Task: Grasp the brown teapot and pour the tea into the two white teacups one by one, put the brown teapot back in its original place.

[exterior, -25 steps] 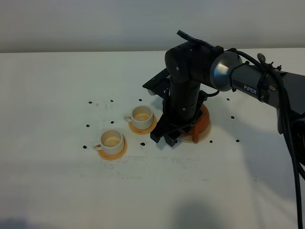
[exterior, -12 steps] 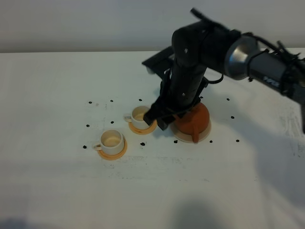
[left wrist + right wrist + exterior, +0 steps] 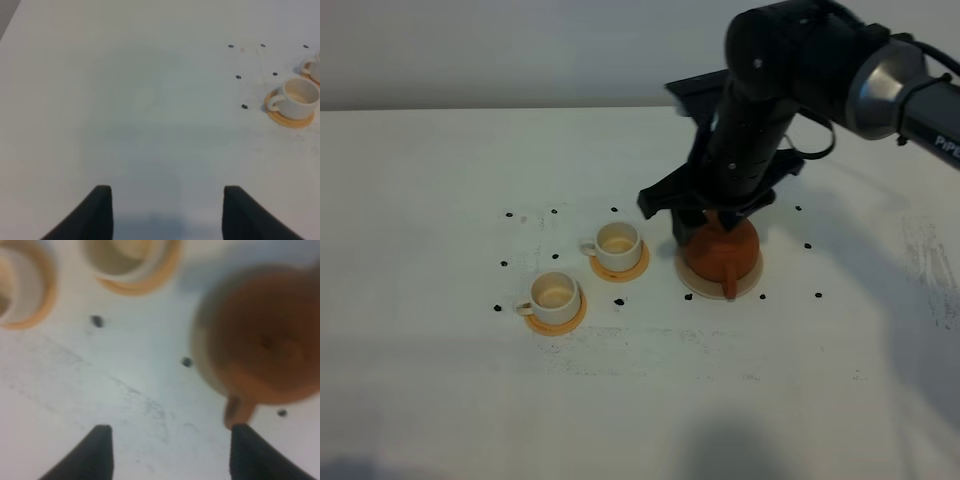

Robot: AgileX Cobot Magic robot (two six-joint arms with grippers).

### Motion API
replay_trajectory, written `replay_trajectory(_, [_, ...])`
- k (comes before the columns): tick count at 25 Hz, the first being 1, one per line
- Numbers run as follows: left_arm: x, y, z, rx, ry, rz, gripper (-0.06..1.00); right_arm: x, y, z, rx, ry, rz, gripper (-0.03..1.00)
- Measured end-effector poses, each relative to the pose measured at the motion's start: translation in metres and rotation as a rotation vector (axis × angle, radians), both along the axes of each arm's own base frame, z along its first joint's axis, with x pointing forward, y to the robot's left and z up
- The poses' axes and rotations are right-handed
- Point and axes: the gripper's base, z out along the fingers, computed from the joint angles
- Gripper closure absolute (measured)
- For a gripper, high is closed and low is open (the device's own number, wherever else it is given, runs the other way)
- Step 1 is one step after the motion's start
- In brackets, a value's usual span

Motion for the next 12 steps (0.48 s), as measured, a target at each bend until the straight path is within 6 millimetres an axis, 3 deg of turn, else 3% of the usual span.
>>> replay_trajectory(12, [0.000,0.000,0.000,0.000,0.000,0.000,0.44,-0.009,-0.015,-0.035,0.027,0.039,-0.077,0.47])
